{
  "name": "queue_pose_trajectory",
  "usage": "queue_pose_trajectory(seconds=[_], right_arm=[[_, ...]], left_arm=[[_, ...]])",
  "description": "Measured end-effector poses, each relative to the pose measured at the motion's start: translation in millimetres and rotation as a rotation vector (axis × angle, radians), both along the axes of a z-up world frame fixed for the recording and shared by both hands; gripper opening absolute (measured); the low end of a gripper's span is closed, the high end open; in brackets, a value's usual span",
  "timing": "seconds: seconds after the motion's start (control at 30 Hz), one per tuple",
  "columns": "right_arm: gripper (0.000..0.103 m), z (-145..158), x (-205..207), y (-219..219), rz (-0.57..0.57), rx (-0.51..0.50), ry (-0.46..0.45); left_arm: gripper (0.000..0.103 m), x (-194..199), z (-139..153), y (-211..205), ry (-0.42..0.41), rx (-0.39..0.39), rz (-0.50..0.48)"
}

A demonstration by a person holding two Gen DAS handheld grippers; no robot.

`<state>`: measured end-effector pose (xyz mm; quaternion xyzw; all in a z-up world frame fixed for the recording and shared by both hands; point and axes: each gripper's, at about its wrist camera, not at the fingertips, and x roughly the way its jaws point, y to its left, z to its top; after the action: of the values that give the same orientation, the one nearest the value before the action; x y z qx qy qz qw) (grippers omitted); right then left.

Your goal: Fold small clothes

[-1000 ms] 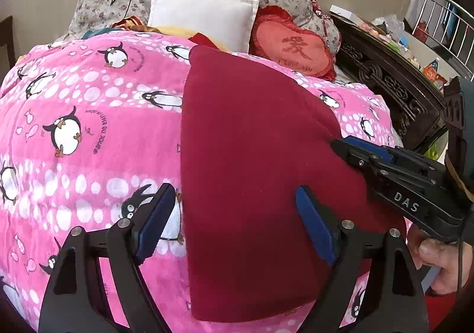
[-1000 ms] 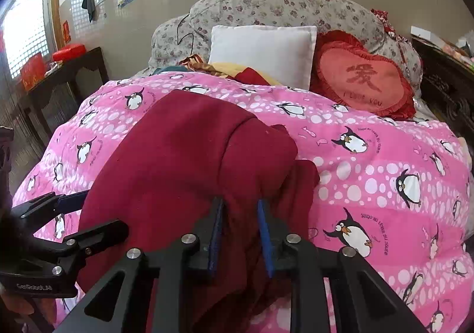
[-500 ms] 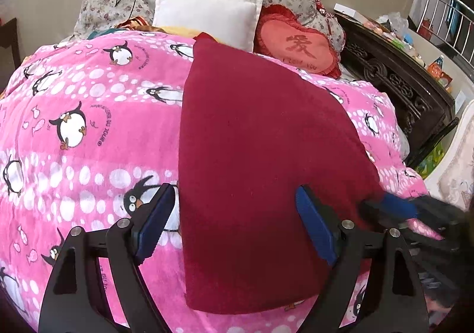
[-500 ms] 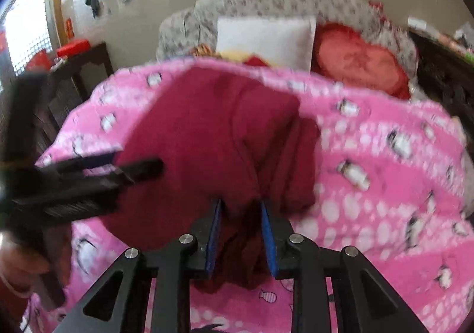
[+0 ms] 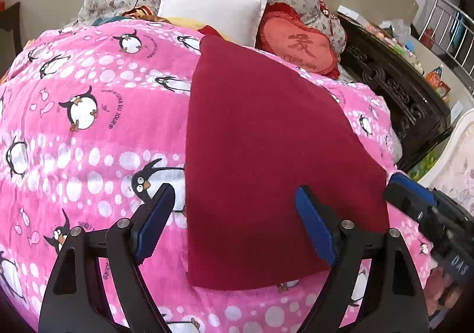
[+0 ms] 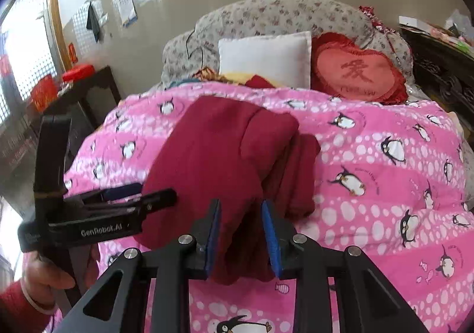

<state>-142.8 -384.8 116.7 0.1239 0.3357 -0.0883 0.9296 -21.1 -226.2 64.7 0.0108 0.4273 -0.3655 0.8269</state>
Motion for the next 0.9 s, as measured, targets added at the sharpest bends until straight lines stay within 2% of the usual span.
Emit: queue_pose_trajectory(seconds=[0.07,0.2,0.23,0.3,0.37,0.57,0.7,0.8,0.9], right_arm=[[0.036,2.5,4.3,-3.4,-0.016,0.013,-0.004],[0.043,-0.2,19.5,-12.6,-0.041,0.059,-0.003],[0.048,-1.5,22.3,-15.5,-0.052,0.066,-0.003],[0.051,-5.7,28.2,-25.2,-0.099,0.084,-0.010],[0.061,-10.8,31.5,-37.6,-0.140,0.117,-0.019],[0.082,-31.9,38.5,-75.6,-0.214,0.247,-0.042],[0.085,-46.9,47.5,-95.4,-0.217,0.320,-0.034],[0.087,-60.9,52.3,-109.7,-0.184,0.448,-0.061],[0.088,-65.9,54.0,-111.4,-0.136,0.528,-0.114]], left_arm=[[0.084,0.9,2.8,4.0,0.004,-0.021,0.005],[0.084,6.4,5.9,8.6,0.031,-0.052,0.017],[0.084,8.0,6.0,9.4,0.041,-0.061,0.019],[0.084,12.8,6.2,12.0,0.066,-0.085,0.021],[0.084,19.3,5.9,14.7,0.098,-0.119,0.023],[0.084,36.4,-3.3,11.3,0.184,-0.171,0.023],[0.084,47.8,-13.3,6.1,0.266,-0.214,0.018],[0.085,53.7,-18.2,-0.6,0.297,-0.231,0.006],[0.099,55.0,-18.6,-5.7,0.297,-0.249,-0.005]])
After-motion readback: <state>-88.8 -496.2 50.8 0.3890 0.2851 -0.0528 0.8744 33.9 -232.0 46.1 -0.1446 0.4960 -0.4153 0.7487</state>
